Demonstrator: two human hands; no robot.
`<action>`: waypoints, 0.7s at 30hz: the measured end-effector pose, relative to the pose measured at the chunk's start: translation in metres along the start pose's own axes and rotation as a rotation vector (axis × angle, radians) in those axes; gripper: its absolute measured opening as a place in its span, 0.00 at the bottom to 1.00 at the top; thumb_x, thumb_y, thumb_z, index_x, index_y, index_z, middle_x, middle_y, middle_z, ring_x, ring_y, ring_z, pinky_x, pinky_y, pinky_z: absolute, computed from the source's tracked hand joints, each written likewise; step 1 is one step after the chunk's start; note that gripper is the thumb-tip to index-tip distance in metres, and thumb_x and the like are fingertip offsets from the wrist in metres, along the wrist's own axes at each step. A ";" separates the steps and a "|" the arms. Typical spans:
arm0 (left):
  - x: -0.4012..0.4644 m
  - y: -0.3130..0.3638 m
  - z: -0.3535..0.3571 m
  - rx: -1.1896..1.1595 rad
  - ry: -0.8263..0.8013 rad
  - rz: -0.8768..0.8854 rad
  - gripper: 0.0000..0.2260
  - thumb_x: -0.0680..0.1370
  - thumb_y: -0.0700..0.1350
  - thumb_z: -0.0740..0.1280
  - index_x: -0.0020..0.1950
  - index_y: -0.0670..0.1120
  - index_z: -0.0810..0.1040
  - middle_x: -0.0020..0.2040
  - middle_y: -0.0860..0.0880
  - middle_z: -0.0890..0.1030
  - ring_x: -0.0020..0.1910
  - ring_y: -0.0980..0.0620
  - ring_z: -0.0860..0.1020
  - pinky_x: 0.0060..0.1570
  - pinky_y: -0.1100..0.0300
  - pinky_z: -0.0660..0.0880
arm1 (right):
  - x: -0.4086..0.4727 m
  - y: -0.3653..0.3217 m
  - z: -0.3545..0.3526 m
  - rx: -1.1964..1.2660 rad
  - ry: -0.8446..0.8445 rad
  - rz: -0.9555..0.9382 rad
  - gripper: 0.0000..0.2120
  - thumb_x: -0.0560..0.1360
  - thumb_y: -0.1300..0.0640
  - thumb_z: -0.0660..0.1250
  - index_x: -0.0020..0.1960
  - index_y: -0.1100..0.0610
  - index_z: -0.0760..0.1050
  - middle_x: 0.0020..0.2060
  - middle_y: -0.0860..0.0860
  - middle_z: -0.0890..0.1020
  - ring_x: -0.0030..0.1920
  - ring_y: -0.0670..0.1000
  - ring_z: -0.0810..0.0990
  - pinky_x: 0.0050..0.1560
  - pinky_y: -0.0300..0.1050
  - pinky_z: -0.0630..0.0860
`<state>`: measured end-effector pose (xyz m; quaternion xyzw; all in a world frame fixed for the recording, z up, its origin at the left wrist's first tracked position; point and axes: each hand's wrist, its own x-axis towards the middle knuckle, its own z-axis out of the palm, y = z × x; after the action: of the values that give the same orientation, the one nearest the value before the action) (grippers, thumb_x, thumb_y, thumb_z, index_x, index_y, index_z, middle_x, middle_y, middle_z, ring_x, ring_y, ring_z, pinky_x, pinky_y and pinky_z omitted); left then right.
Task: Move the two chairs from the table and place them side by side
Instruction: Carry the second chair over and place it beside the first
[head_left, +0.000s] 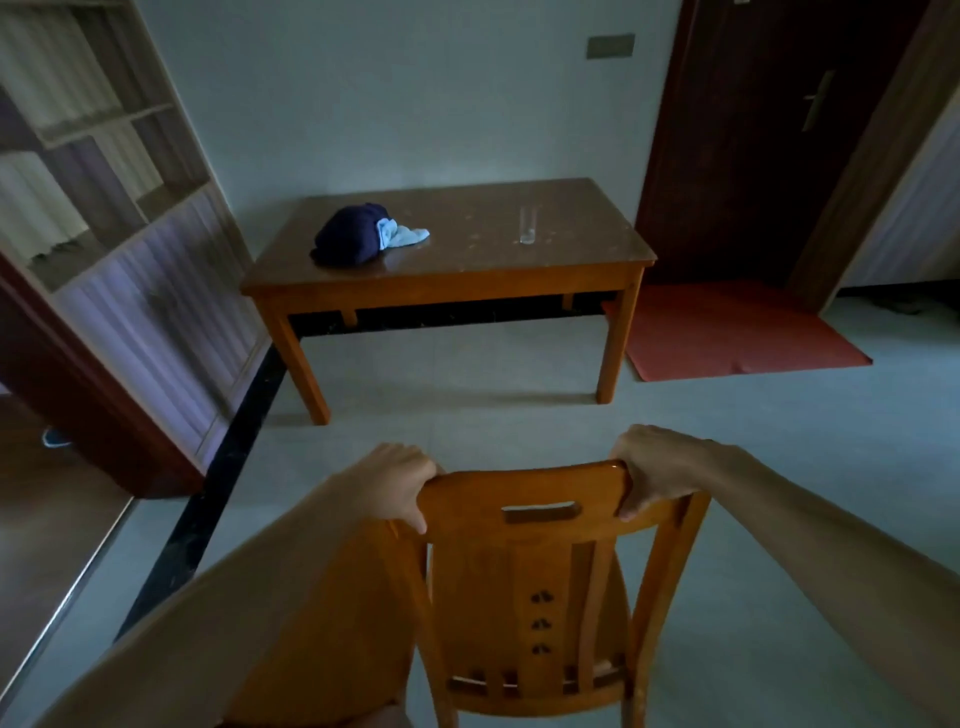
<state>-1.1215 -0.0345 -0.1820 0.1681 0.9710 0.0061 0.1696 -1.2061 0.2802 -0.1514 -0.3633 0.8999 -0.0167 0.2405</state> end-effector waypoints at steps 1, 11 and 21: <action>-0.004 -0.002 0.001 0.014 0.000 0.008 0.27 0.69 0.57 0.73 0.62 0.45 0.73 0.51 0.48 0.80 0.42 0.57 0.70 0.46 0.63 0.67 | -0.001 -0.006 0.003 0.011 0.008 0.011 0.16 0.63 0.49 0.77 0.32 0.46 0.69 0.33 0.43 0.76 0.35 0.43 0.75 0.34 0.35 0.68; -0.017 -0.003 0.008 0.065 -0.007 0.012 0.24 0.69 0.55 0.73 0.59 0.44 0.74 0.49 0.47 0.80 0.43 0.53 0.74 0.46 0.62 0.70 | -0.006 -0.024 0.028 0.037 0.012 0.091 0.14 0.62 0.47 0.78 0.33 0.47 0.71 0.34 0.43 0.76 0.36 0.43 0.76 0.36 0.35 0.71; -0.018 0.008 0.030 0.110 0.002 -0.053 0.25 0.71 0.55 0.71 0.61 0.42 0.73 0.53 0.45 0.79 0.50 0.48 0.77 0.54 0.54 0.74 | -0.004 -0.022 0.031 -0.035 0.046 0.075 0.16 0.63 0.47 0.77 0.31 0.46 0.69 0.32 0.41 0.73 0.33 0.41 0.72 0.32 0.33 0.63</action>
<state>-1.0927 -0.0339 -0.2032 0.1514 0.9742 -0.0514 0.1591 -1.1760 0.2713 -0.1731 -0.3332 0.9183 -0.0002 0.2138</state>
